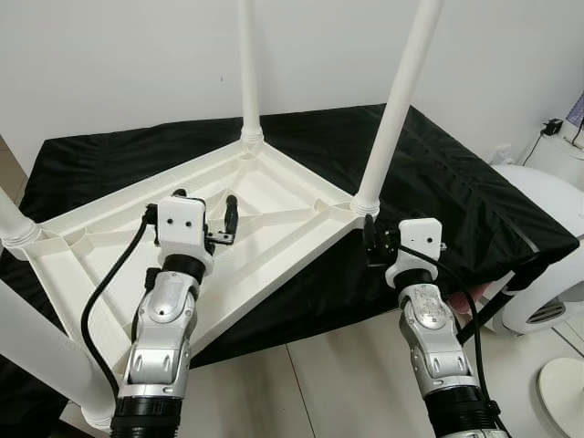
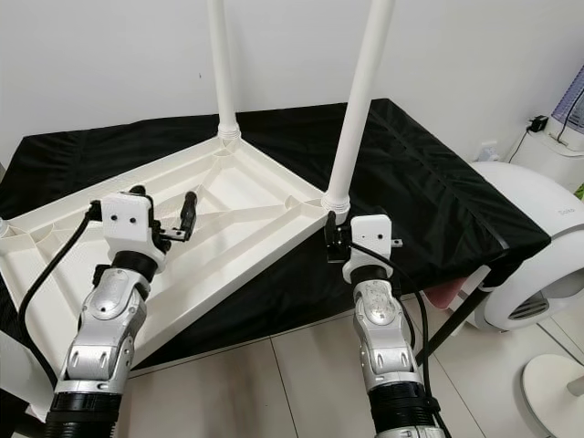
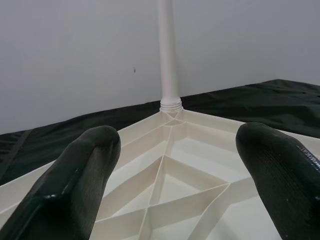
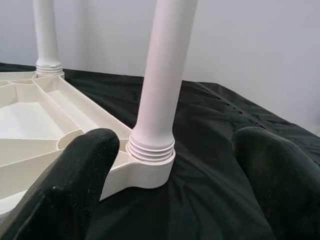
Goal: Building children table
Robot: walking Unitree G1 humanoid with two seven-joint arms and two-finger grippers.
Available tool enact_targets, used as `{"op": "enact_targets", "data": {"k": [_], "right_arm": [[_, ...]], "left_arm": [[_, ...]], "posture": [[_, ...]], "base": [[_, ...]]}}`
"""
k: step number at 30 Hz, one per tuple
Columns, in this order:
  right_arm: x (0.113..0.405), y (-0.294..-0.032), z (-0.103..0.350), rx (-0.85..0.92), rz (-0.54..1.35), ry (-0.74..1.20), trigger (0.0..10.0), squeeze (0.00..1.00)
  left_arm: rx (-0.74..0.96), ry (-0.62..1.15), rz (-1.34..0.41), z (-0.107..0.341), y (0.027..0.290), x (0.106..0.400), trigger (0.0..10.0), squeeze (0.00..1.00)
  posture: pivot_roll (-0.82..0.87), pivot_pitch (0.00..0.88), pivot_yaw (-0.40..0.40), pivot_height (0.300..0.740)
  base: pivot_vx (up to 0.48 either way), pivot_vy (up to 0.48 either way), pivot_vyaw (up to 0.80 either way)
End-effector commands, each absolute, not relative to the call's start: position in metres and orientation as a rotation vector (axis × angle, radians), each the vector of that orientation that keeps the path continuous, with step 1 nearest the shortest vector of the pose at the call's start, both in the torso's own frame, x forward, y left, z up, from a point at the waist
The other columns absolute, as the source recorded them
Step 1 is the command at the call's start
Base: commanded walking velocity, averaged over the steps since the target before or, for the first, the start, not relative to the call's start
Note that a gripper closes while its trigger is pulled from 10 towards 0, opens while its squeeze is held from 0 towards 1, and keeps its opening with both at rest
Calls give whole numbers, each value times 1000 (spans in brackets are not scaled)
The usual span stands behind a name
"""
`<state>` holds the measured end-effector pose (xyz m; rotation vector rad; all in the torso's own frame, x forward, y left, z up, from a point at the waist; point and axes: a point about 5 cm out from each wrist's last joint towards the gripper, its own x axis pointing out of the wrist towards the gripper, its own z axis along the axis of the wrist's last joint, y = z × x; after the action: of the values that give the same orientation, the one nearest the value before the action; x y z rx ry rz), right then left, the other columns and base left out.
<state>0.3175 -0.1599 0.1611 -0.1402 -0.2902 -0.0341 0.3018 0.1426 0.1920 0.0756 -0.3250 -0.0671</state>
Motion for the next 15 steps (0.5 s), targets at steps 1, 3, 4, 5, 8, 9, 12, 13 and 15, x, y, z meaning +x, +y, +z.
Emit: {"op": "enact_targets", "data": {"k": [1, 3, 4, 5, 8, 9, 12, 13, 15], "right_arm": [[319, -161, 162, -134, -44, -290, 10000, 0], [319, -162, 162, -129, -50, -289, 10000, 0], [320, -162, 162, -126, -55, -288, 10000, 0], [320, -162, 162, -126, -55, -288, 10000, 0], [320, -162, 162, -123, -55, -289, 10000, 0], [320, -162, 162, -123, -55, -289, 10000, 0], [320, -160, 163, -111, -32, -291, 10000, 0], [320, -160, 163, -111, -32, -291, 10000, 0], [320, -160, 162, -113, -31, -289, 10000, 0]], "left_arm": [[67, -329, -43, 195, 145, 301, 10000, 0], [64, -338, -56, 198, 144, 301, 10000, 0], [64, -344, -67, 200, 143, 302, 10000, 0], [64, -344, -67, 200, 143, 302, 10000, 0], [57, -349, -73, 202, 141, 302, 10000, 0], [57, -349, -73, 202, 141, 302, 10000, 0], [49, -343, -55, 202, 143, 304, 10000, 0], [49, -343, -55, 202, 143, 304, 10000, 0], [51, -342, -52, 202, 144, 304, 10000, 0]], "posture": [[-17, 24, 11, 740], [-17, 22, 12, 740], [-17, 22, 12, 740], [-17, 22, 12, 740], [-22, 27, 11, 740], [-22, 27, 11, 740], [-20, 30, 10, 740], [-20, 30, 10, 740], [-21, 32, 9, 740]], "base": [[0, 0, 0], [0, 0, 0], [0, 0, 0], [0, 0, 0], [0, 0, 0], [0, 0, 0], [0, 0, 0], [0, 0, 0], [0, 0, 0]]}}
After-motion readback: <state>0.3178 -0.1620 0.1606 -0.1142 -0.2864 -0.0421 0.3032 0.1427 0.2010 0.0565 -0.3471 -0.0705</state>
